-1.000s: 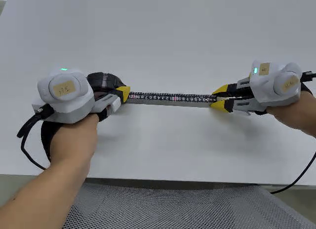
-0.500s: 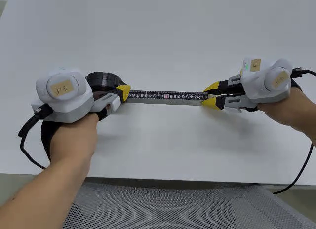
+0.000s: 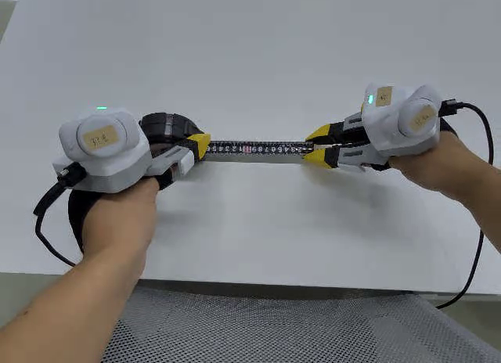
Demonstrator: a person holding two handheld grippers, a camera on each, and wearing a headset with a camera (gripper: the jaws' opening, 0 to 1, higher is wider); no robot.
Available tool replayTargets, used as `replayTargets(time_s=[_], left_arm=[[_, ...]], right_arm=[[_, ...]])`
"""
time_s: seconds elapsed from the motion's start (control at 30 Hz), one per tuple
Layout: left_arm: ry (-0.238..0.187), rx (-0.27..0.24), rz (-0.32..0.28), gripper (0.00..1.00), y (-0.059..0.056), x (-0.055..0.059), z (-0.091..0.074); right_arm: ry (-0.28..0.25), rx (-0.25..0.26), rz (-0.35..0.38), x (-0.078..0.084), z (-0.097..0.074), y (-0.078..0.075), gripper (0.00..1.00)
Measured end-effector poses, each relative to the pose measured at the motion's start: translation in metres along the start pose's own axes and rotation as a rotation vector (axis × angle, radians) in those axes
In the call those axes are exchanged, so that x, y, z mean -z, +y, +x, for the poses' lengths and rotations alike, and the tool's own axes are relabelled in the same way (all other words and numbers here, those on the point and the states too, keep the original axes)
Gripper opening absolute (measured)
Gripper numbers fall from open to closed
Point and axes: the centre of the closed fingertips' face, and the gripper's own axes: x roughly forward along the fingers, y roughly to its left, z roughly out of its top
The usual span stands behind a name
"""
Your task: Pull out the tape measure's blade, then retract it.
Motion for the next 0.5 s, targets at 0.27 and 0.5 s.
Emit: replayTargets(time_s=[0.27, 0.5], left_arm=[[-0.001, 0.001, 0.000, 0.59, 0.000, 0.000, 0.000], [-0.001, 0.003, -0.003, 0.59, 0.001, 0.000, 0.000]], right_arm=[[-0.010, -0.011, -0.003, -0.009, 0.010, 0.003, 0.09], [-0.022, -0.015, -0.002, -0.017, 0.017, 0.004, 0.09]])
